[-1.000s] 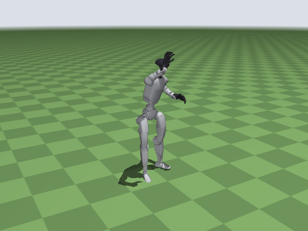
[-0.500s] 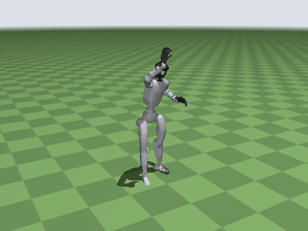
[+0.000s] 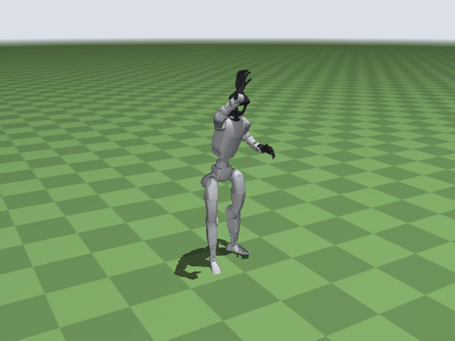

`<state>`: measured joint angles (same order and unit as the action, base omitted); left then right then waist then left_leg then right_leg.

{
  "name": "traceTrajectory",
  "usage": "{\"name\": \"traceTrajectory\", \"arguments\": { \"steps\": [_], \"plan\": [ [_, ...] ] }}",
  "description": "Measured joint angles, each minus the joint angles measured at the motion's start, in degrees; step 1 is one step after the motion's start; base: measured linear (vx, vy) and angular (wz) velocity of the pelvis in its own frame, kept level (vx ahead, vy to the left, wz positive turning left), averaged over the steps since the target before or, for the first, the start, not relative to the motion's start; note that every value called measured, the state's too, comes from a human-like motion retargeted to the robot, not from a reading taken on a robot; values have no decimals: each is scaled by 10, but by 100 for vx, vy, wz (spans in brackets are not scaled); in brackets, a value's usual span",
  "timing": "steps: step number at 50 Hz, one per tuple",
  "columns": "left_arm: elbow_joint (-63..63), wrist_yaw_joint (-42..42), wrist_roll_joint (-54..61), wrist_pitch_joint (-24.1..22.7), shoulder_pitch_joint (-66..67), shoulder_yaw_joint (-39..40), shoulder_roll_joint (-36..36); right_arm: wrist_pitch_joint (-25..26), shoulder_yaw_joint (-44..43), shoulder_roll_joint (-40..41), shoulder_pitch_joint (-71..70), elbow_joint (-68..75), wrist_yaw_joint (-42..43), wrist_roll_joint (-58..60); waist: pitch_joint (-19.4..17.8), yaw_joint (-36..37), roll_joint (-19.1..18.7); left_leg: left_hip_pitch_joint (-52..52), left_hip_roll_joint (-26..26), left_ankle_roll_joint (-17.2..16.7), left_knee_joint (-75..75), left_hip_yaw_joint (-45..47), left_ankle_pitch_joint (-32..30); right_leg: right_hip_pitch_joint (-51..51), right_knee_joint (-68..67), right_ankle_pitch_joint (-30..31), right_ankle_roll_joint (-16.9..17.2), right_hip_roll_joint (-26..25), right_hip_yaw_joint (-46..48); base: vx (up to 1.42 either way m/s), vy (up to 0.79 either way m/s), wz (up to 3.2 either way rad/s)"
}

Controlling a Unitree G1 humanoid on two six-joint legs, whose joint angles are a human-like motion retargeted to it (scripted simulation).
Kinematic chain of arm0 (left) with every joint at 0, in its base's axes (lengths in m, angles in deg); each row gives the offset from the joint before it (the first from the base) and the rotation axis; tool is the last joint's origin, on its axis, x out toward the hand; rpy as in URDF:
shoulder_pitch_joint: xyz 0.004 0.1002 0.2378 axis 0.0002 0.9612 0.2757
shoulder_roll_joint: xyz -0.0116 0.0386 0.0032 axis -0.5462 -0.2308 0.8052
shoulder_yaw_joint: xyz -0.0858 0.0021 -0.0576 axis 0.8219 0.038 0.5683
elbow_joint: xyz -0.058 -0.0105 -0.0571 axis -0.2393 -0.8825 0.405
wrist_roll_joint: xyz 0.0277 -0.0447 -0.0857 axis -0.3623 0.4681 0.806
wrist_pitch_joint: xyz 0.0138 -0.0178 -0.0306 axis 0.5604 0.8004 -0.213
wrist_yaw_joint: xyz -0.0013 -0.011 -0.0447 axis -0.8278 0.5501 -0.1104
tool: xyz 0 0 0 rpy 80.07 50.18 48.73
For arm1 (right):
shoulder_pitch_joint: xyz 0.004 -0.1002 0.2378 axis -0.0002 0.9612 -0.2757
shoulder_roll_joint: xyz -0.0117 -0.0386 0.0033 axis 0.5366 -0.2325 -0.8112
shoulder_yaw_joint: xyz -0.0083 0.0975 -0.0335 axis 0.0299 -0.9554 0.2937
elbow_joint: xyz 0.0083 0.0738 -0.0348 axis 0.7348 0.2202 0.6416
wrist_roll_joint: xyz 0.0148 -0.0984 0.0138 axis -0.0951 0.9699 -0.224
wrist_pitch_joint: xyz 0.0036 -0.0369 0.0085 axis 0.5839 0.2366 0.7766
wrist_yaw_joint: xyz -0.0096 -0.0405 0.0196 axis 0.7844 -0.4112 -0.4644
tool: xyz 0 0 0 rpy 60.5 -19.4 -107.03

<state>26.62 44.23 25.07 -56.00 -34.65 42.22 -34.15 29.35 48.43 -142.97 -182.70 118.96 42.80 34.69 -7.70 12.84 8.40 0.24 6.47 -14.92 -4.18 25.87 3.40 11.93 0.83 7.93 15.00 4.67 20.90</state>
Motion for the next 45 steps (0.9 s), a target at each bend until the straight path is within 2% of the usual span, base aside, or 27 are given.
{"name": "traceTrajectory", "arguments": {
  "steps": [3,4,5,7,8,10,13,15,18,20,22,25,27,29,31,34,36,38,40,42,45],
  "plan": [
    [9,-18,1,8,-9,-1,38,10,11,-48,29,-110,36,24,-17,6,-16,5,0,0,0,-5,3,-9,5,-1,0,3,1,5,6,11],
    [12,-22,-4,13,-13,-4,56,17,-51,-72,107,-196,37,53,-29,9,-26,10,1,3,0,-7,6,-15,4,-3,0,4,1,6,6,12],
    [15,-25,-8,19,-17,-8,78,23,-140,-95,212,-295,30,84,-42,12,-36,16,1,6,0,-9,9,-22,4,-5,0,5,1,4,6,15],
    [23,-37,-23,21,1,12,106,-7,-434,-50,566,-472,3,158,-57,1,-35,17,-2,18,-1,-16,11,-24,1,-8,0,9,3,1,5,22],
    [29,-46,-34,19,14,28,107,-36,-592,12,769,-563,-12,188,-64,0,-24,14,-3,22,-1,-19,12,-22,-1,-9,0,11,5,-2,2,23],
    [45,-74,-60,13,31,42,107,-89,-769,163,1066,-701,-25,215,-85,13,-14,8,-2,26,-5,-24,10,-14,-3,-11,0,10,8,-5,-2,20],
    [73,-139,-103,3,61,56,145,-130,-757,349,1264,-741,-12,191,-114,10,-27,-7,3,22,-8,-29,6,-1,-5,-10,0,4,18,-8,-4,19],
    [94,-179,-126,-6,78,61,166,-160,-723,428,1345,-731,-14,155,-126,-4,-37,-18,7,15,-8,-31,4,9,-5,-10,0,1,24,-9,-2,12],
    [132,-226,-148,-16,63,63,160,-185,-694,444,1394,-729,-15,134,-123,-28,-46,-28,7,2,-8,-24,2,20,-2,-7,0,-1,22,-7,3,-8],
    [157,-253,-168,-15,18,57,136,-185,-683,406,1383,-742,-9,144,-105,-45,-48,-34,-2,0,-8,-18,1,27,1,-3,0,3,17,-4,12,-37],
    [181,-274,-194,-5,-57,38,101,-179,-666,355,1332,-757,-15,156,-49,-46,-42,-52,-8,-1,-8,5,1,53,10,8,0,3,-7,3,12,-55],
    [146,-296,-213,29,-290,-17,42,-161,-635,242,1147,-707,-42,151,-31,-72,-59,-8,-12,0,-8,0,6,11,0,-6,0,11,-7,11,6,-8],
    [89,-300,-194,54,-483,-80,5,-143,-576,178,980,-644,-62,145,-7,-73,-63,19,-8,1,-5,8,13,-9,-6,-14,0,10,-18,20,3,-43],
    [-12,-313,-160,85,-711,-174,-20,-108,-459,125,760,-541,-74,145,6,-77,-64,34,-5,8,20,12,28,-28,-15,-21,0,15,-27,18,6,-25],
    [-153,-336,-130,123,-938,-286,-34,-68,-287,109,512,-406,-72,134,22,-92,-63,36,-3,15,50,11,42,-39,-26,-27,0,22,-29,16,6,1],
    [-415,-348,-90,179,-1224,-459,-41,-13,-28,178,189,-161,-63,74,37,-126,-67,39,0,21,72,7,49,-47,-43,-37,0,30,-25,16,1,15],
    [-566,-331,-59,201,-1335,-545,-26,7,69,246,73,-14,-74,26,46,-143,-72,43,1,22,73,6,45,-49,-53,-44,0,32,-23,15,-3,9],
    [-628,-316,-26,200,-1365,-580,-18,15,90,295,29,77,-102,-6,52,-153,-75,49,0,23,69,8,40,-52,-59,-49,0,34,-25,15,-4,-3],
    [-577,-324,-17,176,-1319,-560,-33,13,56,311,37,86,-119,-11,51,-157,-75,58,-4,27,66,11,36,-56,-62,-54,0,37,-31,14,-4,-16],
    [-418,-326,-52,151,-1180,-483,-76,7,-10,287,110,-18,-104,10,47,-162,-71,68,-8,35,68,16,36,-64,-64,-59,0,41,-40,13,-3,-25],
    [-173,-279,-129,127,-909,-306,-104,-12,-120,204,279,-263,-97,91,16,-160,-63,78,-16,52,83,22,44,-76,-66,-68,0,52,-53,10,-3,-20]
  ]
}}
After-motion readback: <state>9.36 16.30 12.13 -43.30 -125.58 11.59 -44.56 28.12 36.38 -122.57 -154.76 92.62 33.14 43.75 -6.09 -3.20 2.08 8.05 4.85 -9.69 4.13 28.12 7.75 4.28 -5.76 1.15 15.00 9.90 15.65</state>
